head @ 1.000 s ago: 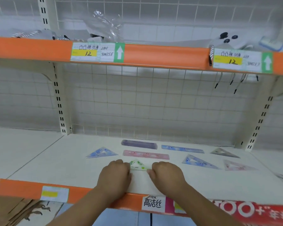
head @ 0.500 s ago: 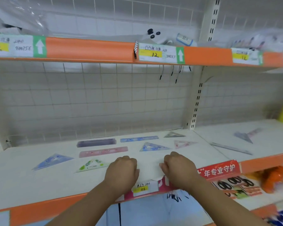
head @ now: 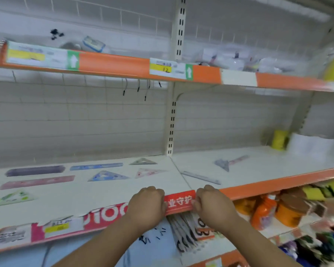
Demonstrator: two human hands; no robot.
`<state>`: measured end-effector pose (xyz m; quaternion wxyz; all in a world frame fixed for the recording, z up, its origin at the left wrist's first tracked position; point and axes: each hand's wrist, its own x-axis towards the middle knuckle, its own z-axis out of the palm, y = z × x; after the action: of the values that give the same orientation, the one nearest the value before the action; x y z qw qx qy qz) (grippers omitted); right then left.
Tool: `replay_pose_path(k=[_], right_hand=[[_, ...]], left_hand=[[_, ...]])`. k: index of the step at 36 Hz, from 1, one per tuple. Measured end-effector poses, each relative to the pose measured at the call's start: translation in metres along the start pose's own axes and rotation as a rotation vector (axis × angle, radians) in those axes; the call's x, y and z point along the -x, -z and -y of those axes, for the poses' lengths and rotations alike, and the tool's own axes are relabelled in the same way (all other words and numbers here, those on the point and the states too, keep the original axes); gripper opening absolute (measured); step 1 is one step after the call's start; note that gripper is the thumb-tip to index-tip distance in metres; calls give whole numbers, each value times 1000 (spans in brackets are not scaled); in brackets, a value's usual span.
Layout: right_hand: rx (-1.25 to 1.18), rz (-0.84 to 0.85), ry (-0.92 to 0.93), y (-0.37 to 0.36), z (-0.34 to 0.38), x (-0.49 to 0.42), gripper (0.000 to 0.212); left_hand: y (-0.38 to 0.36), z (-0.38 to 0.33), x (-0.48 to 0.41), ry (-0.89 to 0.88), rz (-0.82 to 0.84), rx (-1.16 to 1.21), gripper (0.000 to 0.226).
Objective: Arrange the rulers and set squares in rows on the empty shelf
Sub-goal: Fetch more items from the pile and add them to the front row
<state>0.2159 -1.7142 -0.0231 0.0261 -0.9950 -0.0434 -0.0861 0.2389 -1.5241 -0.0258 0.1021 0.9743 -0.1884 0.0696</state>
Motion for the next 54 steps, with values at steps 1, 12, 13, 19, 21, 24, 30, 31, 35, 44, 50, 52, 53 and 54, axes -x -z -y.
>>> replay_pose_path(k=[1, 12, 13, 19, 21, 24, 30, 31, 35, 44, 50, 52, 53, 54], right_hand=[[4, 9, -5, 1, -13, 2, 20], [-99, 20, -75, -1, -118, 7, 18], [-103, 24, -86, -2, -122, 7, 18], [-93, 55, -147, -3, -180, -15, 21], [-59, 54, -179, -1, -200, -27, 19], [-24, 42, -242, 2, -229, -49, 22], [-16, -3, -310, -2, -270, -86, 20], [-15, -1, -312, -4, -275, -90, 22], [-27, 24, -294, -11, -300, -112, 24], [-57, 86, -139, -25, -362, -188, 28], [-77, 158, 78, -34, -382, -233, 37], [-81, 168, 150, -38, -386, -244, 40], [-82, 175, 186, -40, -388, -248, 41], [-83, 182, 216, -42, -390, -252, 42]], left_hand=[[-4, -12, -4, 0, 3, 19, 24], [-25, -106, -63, -56, 31, 31, 27], [-26, -109, -66, -60, 39, 19, 27], [-37, -136, -130, -101, 94, 10, 28], [-39, -139, -155, -115, 99, 4, 29], [-42, -141, -193, -109, 119, 3, 29], [-52, -147, -251, -97, 157, -23, 30], [-55, -149, -259, -91, 162, -24, 30], [-66, -160, -285, -60, 207, -17, 31], [-87, -190, -324, 254, 257, -5, 56], [-97, -208, -334, 530, 253, -32, 71], [-101, -211, -335, 585, 250, -39, 69], [-104, -213, -335, 612, 248, -26, 71], [-107, -215, -334, 635, 242, -5, 75]])
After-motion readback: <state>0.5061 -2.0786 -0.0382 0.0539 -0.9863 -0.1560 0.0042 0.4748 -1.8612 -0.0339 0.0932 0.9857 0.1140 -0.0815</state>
